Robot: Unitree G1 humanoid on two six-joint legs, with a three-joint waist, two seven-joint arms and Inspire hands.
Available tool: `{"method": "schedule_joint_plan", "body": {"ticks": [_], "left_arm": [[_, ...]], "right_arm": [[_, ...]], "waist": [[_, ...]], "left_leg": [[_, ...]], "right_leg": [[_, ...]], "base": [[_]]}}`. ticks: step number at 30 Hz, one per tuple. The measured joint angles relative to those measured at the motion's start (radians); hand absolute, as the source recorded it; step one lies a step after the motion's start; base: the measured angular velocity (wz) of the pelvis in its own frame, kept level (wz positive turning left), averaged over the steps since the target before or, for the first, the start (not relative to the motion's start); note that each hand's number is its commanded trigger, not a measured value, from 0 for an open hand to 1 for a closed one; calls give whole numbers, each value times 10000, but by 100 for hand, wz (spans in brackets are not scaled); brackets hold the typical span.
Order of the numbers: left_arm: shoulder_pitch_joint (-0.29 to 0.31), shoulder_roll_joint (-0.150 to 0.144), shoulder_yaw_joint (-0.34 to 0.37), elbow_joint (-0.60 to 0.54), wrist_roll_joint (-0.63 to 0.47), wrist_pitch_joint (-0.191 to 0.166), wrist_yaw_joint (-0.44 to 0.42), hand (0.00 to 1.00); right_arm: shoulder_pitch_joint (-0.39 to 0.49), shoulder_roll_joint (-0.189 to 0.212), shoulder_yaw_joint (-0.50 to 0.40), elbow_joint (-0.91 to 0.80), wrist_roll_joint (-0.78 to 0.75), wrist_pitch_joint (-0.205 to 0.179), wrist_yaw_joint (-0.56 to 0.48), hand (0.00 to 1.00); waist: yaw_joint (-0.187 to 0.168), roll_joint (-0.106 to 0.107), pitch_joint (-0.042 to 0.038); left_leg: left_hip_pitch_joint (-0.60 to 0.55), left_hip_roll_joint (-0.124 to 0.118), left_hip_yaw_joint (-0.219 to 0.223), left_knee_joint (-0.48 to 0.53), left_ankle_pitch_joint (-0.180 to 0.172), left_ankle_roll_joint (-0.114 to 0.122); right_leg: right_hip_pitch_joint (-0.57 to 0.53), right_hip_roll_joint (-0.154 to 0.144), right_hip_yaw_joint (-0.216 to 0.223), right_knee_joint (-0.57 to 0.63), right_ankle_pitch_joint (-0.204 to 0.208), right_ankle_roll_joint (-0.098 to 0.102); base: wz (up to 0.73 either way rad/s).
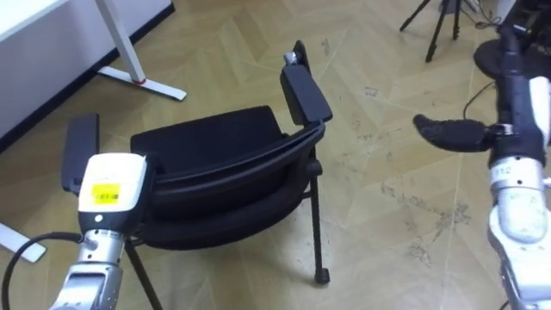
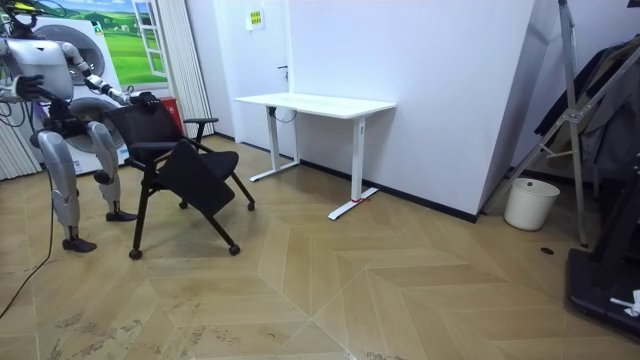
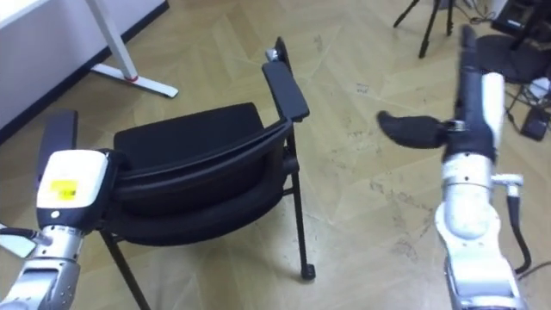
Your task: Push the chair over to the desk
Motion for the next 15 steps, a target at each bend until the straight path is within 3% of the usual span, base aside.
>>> {"method": "schedule_joint_plan", "body": {"ticks": [3,7,10,15], "left_arm": [[-73,1,-1,9,10,-29,-23,100],[-344,42,-210,102,40,-48,-55,100],[-543,42,-211,102,198,-175,-88,100],[-609,74,-221,80,205,-344,-104,100]], "right_arm": [[-153,-15,304,0,-891,0,577,0],[-299,-703,1083,-3,-1620,-1,952,0],[-384,-944,1366,-3,-2679,-1,1287,0],[-521,-991,1374,-3,-3717,-12,1623,0]], "waist": [[27,-34,18],[305,-114,68],[500,-254,125],[562,-353,111]], "left_leg": [[-25,8,-37,-2,0,0],[-10,9,-55,0,0,0],[-42,9,-86,1,0,0],[-65,13,-209,1,0,0]], "right_leg": [[4,-7,-119,-15,1,-1],[6,-4,-137,-7,5,-9],[-3,-2,-177,-1,5,-9],[35,-4,-351,-8,5,-8]], "base": [[1],[0],[2],[7]]}}
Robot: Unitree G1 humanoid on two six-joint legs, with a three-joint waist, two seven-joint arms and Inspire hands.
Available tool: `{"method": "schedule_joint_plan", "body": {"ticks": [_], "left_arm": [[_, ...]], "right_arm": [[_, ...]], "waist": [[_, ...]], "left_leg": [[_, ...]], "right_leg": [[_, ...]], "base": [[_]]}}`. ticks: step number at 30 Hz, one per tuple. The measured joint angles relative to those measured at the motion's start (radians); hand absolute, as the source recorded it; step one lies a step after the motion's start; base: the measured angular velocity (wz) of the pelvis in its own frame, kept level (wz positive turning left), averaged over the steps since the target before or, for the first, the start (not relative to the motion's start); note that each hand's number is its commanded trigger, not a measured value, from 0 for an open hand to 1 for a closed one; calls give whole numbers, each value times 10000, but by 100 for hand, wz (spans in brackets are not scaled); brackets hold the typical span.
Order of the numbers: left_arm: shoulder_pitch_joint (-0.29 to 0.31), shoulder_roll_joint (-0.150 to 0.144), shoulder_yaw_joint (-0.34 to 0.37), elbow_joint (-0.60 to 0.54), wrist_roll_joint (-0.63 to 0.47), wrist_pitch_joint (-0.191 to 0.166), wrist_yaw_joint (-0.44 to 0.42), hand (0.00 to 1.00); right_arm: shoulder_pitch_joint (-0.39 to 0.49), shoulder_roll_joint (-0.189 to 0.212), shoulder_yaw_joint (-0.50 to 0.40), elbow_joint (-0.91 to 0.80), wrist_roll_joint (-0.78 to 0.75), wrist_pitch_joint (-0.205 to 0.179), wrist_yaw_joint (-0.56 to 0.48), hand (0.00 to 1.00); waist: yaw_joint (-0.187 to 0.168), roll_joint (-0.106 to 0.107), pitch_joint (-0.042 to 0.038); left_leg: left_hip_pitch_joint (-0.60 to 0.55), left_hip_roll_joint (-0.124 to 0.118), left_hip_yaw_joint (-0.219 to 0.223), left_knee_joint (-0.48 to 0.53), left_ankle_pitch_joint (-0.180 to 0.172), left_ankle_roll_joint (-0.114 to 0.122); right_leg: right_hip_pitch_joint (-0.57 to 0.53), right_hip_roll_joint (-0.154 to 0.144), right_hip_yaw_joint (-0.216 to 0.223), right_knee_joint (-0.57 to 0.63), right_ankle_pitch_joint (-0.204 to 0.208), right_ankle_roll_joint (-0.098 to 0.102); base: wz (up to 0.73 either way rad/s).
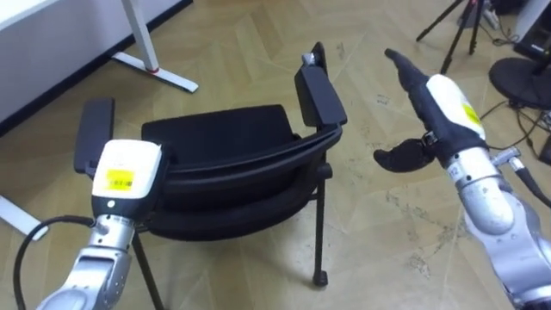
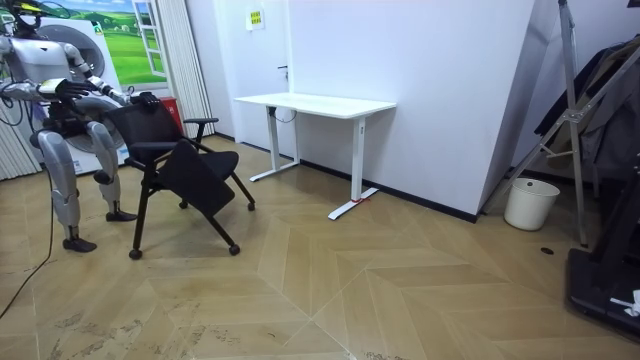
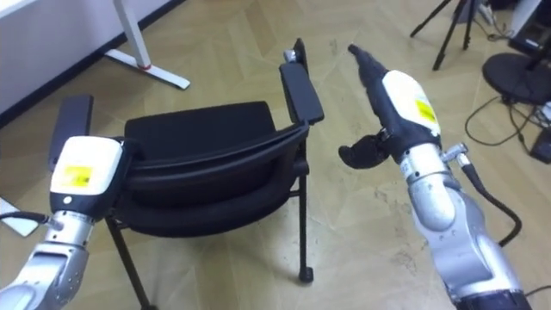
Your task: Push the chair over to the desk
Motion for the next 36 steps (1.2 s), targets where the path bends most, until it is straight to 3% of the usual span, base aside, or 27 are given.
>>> {"method": "schedule_joint_plan", "body": {"ticks": [4,11,22,28,30,32,36], "left_arm": [[-15,50,0,-29,3,-62,-70,100],[-258,260,-223,-6,0,-117,-196,100],[-577,308,-650,210,-27,-146,-64,100],[-732,322,-811,419,-70,-144,-3,100],[-842,322,-935,452,-77,-109,-22,100],[-901,308,-978,452,-76,-113,-26,100],[-1022,298,-1181,423,-91,-115,-30,100]], "right_arm": [[-64,-34,13,-4,-748,-198,270,0],[-335,-298,466,-17,-1880,-282,282,0],[-359,-381,1636,-177,-2748,-330,280,0],[-987,-373,2210,-176,-2910,-350,275,0],[-1023,-305,2330,-160,-2966,-362,272,0],[-1121,17,2328,-41,-3115,-351,272,0],[-1140,139,2340,-16,-3145,-319,261,0]], "waist": [[45,-53,-10],[209,-350,-5],[472,-336,-4],[496,-330,19],[493,-361,52],[507,-384,69],[695,-384,69]], "left_leg": [[7,3,-6,-2,0,0],[29,13,-4,21,2,0],[5,17,-85,3,2,0],[13,26,-150,3,3,-1],[17,52,-264,13,6,-5],[-4,75,-308,19,8,-10],[-64,80,-404,21,12,-17]], "right_leg": [[9,-2,-14,5,0,0],[38,-2,-16,22,7,-11],[41,-2,-70,2,8,-12],[74,-2,-176,3,8,-12],[147,-2,-387,-4,8,-12],[187,-2,-590,-78,17,-28],[202,-2,-670,-150,28,-45]], "base": [[0],[0],[1],[3],[17],[9],[6]]}}
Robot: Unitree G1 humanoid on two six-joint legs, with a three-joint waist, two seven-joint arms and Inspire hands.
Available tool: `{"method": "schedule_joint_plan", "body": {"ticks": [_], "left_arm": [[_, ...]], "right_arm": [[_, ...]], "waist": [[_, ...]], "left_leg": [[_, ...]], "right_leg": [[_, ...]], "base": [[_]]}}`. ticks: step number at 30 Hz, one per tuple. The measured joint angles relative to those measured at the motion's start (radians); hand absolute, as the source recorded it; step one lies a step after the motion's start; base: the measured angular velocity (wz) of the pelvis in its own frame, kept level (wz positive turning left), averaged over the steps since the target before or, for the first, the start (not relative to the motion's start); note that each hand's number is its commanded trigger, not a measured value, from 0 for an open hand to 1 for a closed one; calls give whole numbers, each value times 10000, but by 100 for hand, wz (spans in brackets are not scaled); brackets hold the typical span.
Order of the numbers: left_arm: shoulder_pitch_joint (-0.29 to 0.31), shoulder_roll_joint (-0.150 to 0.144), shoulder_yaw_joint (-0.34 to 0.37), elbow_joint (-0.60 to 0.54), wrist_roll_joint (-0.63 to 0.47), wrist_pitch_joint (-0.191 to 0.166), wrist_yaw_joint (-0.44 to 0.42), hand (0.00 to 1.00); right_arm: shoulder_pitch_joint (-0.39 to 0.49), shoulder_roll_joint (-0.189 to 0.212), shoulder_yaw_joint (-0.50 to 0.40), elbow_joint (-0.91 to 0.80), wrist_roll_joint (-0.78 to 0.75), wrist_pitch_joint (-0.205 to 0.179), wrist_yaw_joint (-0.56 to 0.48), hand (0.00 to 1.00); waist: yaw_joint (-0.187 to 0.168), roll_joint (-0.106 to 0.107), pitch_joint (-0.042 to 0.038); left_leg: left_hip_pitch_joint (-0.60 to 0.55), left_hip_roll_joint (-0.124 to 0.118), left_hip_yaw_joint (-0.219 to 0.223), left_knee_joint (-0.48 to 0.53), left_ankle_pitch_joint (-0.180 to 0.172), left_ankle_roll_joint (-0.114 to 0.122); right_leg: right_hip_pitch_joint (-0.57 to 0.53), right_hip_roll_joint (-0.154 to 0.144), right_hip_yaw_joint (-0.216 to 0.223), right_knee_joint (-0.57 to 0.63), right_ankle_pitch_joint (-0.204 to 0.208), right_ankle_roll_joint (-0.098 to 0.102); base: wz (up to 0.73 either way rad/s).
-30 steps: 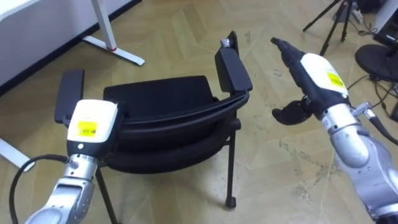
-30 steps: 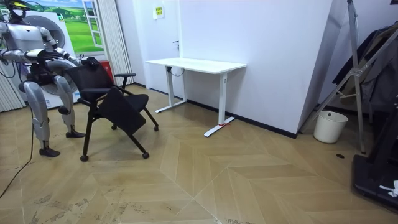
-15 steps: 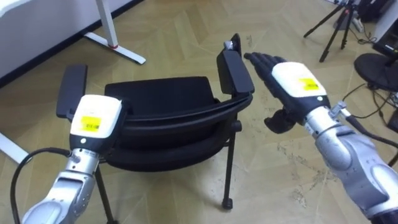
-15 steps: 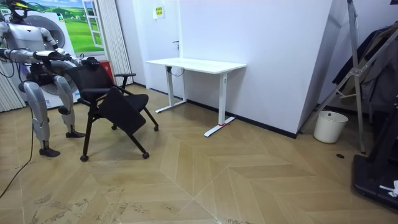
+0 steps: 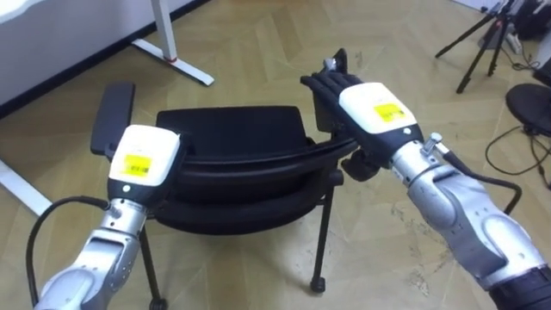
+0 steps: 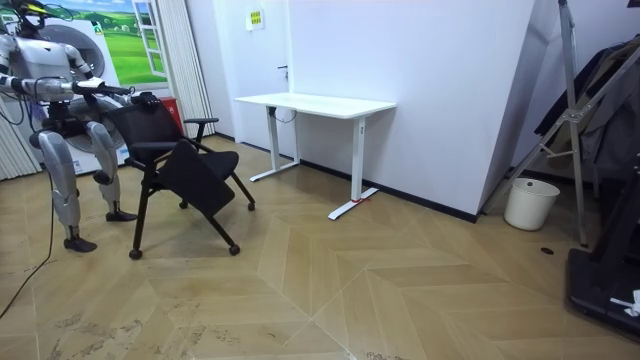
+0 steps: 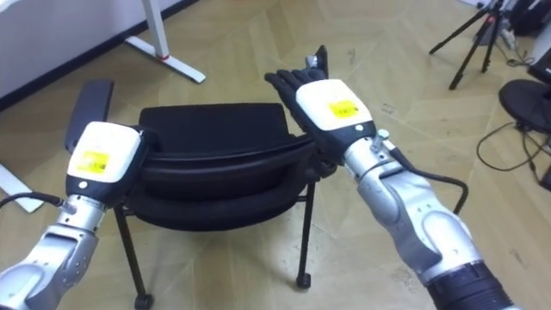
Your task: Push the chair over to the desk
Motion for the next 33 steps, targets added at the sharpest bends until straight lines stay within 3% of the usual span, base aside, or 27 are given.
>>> {"method": "schedule_joint_plan", "body": {"ticks": [6,11,17,29,30,31,33], "left_arm": [[-89,-25,-326,-19,-117,143,-20,100],[-154,-193,-363,-28,-117,226,-199,100],[-261,-249,-591,-104,-113,280,-282,100],[-268,-486,-769,-60,-133,392,-260,100],[-269,-493,-769,-56,-139,391,-271,100],[-303,-523,-769,20,-138,363,-266,100],[-419,-581,-770,223,-137,273,-257,100]], "right_arm": [[1,43,323,16,3,367,-1,0],[-8,645,517,562,7,377,258,0],[-234,939,1068,1245,60,389,865,0],[-514,1099,1176,2349,14,200,285,0],[-533,1101,1176,2440,-1,141,212,36],[-565,1114,1176,2691,-51,36,-6,62],[-577,1198,1175,3054,-278,-65,-403,100]], "waist": [[110,9,6],[230,37,11],[200,64,9],[104,342,16],[67,347,14],[37,358,18],[14,393,39]], "left_leg": [[74,3,-174,-31,0,0],[91,-2,-205,-30,0,-1],[12,-2,-488,-24,6,-11],[-65,-13,-808,6,8,-14],[-67,-16,-831,8,9,-15],[-52,-20,-869,14,11,-19],[-15,-41,-927,54,10,-19]], "right_leg": [[136,-2,-212,-39,0,0],[249,0,-230,-184,12,-19],[363,-7,-513,-275,12,-19],[516,-24,-908,-368,13,-20],[533,-29,-966,-368,13,-20],[585,-31,-1012,-383,13,-20],[744,-31,-1021,-527,15,-22]], "base": [[5],[2],[14],[8],[13],[13],[9]]}}
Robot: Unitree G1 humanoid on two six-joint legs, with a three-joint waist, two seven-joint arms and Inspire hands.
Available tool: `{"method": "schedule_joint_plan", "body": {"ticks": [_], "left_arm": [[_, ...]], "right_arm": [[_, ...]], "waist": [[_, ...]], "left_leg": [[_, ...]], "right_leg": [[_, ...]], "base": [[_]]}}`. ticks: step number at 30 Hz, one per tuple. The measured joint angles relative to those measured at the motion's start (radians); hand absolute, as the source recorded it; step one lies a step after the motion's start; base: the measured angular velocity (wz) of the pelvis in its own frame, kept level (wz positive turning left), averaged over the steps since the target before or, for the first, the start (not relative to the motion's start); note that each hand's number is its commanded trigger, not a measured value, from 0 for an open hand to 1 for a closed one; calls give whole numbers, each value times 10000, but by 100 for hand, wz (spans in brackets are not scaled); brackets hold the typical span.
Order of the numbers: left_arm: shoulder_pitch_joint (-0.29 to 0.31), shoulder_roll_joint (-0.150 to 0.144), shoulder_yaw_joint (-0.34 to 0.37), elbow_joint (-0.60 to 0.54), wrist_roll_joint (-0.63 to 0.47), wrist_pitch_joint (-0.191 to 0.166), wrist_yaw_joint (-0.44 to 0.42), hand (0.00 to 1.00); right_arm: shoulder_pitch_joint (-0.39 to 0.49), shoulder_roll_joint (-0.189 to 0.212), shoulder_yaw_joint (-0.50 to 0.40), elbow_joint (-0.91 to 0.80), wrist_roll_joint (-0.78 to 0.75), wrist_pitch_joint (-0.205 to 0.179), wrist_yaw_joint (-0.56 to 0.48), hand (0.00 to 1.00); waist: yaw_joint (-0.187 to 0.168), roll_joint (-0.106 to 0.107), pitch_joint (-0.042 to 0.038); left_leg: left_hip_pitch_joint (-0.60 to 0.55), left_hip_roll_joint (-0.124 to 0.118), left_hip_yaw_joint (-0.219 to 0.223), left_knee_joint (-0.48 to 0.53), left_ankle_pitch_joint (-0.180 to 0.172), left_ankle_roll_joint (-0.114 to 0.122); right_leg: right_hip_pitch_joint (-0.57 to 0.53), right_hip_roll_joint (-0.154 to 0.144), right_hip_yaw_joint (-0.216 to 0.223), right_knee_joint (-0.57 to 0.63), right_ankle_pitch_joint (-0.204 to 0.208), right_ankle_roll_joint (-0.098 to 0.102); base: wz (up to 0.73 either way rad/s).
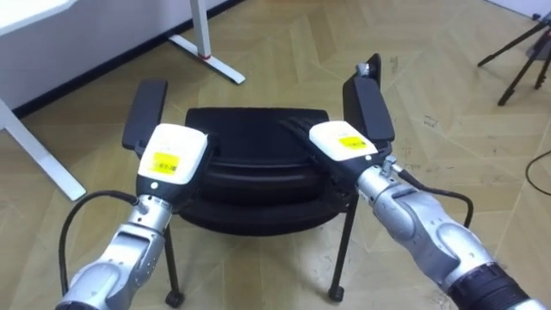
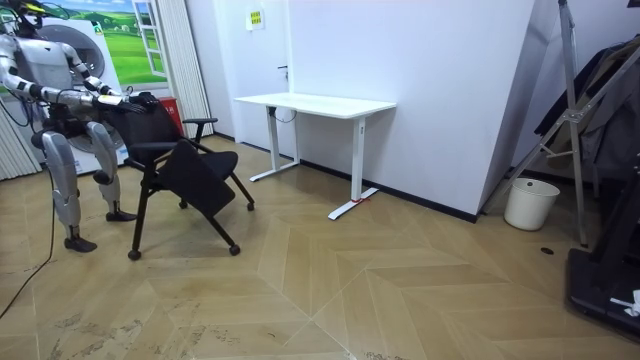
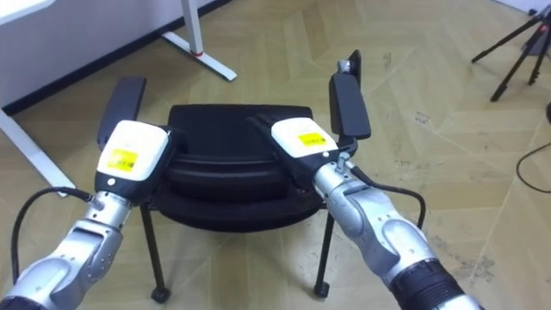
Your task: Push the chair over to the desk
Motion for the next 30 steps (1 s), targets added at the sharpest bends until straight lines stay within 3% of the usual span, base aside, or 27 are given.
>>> {"method": "schedule_joint_plan", "body": {"ticks": [8,16,30], "left_arm": [[-340,-276,1,597,12,-247,24,100],[-397,-330,2,691,17,-386,27,100],[-397,-380,17,816,23,-390,23,100]], "right_arm": [[-111,225,-7,983,-922,-129,-1348,100],[-91,260,-10,1280,-1401,-167,-2105,100],[-92,259,-7,1453,-1439,-230,-2208,100]], "waist": [[1,41,-20],[-1,123,-28],[53,120,-68]], "left_leg": [[-50,-3,-23,141,2,-4],[-100,-4,-20,196,2,-4],[-52,-2,-41,170,2,-4]], "right_leg": [[45,-3,-32,-8,16,-26],[7,-6,-32,4,22,-35],[71,-6,-38,-9,21,-34]], "base": [[1],[0],[0]]}}
